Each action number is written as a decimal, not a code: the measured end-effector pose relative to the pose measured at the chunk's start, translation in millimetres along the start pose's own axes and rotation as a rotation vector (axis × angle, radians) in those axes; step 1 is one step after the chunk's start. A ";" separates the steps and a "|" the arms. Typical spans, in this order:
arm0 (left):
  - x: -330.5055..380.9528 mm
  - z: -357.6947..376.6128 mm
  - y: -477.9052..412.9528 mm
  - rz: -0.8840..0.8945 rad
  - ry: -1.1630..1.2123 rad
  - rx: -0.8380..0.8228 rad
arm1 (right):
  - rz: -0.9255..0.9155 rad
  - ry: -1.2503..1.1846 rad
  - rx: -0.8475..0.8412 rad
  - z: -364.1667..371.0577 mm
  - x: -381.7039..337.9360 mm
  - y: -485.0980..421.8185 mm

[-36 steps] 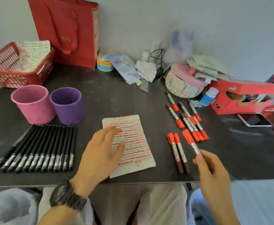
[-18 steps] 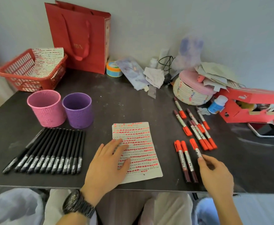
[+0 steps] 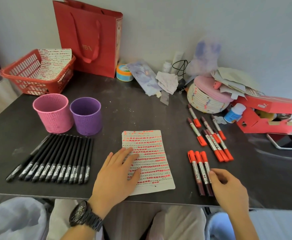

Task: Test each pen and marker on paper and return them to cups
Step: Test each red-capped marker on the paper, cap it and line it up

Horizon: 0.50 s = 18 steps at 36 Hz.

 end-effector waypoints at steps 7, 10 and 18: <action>0.7 -1.1 0.9 0.011 0.006 0.009 | -0.036 0.048 -0.040 -3.1 -4.4 -2.0; -0.6 0.9 -0.2 0.017 -0.015 0.000 | -0.036 0.083 -0.052 -6.7 -7.0 -5.6; -2.6 2.8 -1.9 -0.001 -0.044 0.007 | -0.194 0.200 0.005 -22.3 -50.4 -52.5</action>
Point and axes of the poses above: each hand's wrist, its own y-axis away from the middle knuckle, its own z-axis out of the palm, x = y × z, the point moved 6 cm from there along -y, towards the middle knuckle, and after that the axes turned 14 degrees about -z, right-handed, at the moved point
